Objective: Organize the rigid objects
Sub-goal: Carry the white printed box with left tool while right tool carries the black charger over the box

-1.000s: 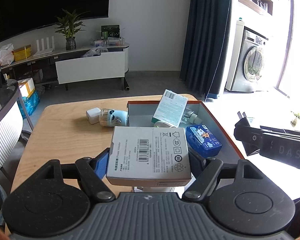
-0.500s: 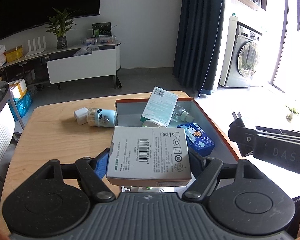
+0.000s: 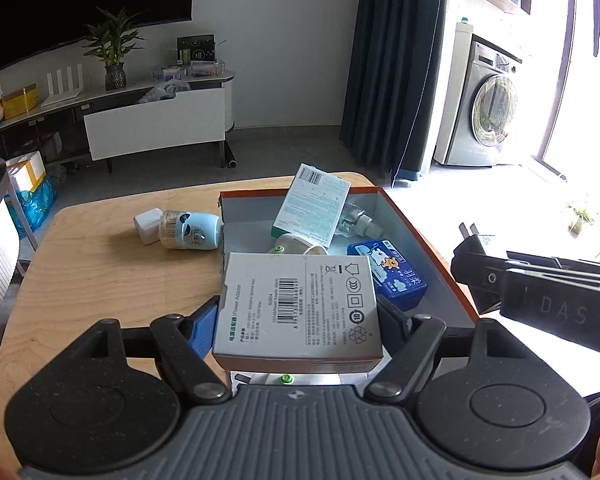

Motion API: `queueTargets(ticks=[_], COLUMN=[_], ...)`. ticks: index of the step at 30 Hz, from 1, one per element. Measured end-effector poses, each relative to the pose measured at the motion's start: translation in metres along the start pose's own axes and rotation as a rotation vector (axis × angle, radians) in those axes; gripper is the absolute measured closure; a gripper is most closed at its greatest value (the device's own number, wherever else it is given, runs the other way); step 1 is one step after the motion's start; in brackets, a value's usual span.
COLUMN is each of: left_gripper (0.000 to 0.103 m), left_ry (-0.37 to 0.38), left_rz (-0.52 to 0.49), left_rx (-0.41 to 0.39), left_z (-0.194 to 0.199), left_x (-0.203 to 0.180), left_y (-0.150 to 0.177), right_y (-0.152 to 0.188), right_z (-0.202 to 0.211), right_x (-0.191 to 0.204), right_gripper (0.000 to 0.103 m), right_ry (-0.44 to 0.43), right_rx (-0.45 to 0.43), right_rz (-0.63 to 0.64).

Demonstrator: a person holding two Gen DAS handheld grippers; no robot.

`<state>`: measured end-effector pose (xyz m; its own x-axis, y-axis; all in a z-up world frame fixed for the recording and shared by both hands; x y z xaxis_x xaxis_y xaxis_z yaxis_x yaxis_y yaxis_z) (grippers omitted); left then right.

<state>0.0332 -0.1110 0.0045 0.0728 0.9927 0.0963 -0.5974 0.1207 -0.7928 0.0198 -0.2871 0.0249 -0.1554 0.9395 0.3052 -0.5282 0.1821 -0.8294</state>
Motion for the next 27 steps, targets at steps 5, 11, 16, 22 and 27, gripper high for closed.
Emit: queueTargets(ticks=[5,11,16,22,27], left_gripper=[0.024,0.024,0.024,0.024,0.024], left_ry=[0.012,0.022,0.022,0.027,0.031], left_rz=[-0.008,-0.02,-0.02,-0.026,-0.029], left_rx=[0.008,0.018,0.025,0.032,0.038], left_z=[-0.003,-0.009,-0.013,-0.017,-0.02], left_x=[-0.004,-0.007,-0.008,-0.012,-0.014], left_y=[-0.002,-0.005,-0.007,-0.009,-0.01], right_y=[-0.002,-0.002,-0.002,-0.006,-0.008], right_z=[-0.003,-0.005,-0.011,-0.014,-0.016], right_x=[-0.002,-0.004,-0.008,-0.009,-0.011], right_gripper=[0.06,0.06,0.06,0.06,0.06], right_ry=[0.004,0.001,0.002,0.003,0.002], right_rx=[0.003,0.008,0.017,0.023,0.029], right_rz=[-0.006,-0.01,-0.019,-0.023,-0.024])
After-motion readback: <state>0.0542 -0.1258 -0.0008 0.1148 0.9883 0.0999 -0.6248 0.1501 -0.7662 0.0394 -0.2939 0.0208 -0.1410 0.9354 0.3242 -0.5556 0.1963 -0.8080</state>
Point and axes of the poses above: each gripper's, at about its wrist camera, not at the fingertips, and z roughly against the way its jaws point, x to its left, y to its underside, the point moved 3 cm from there along -z, roughly the way its jaws point, and after that the axes turned 14 degrees about -y, right-handed, at the moved point
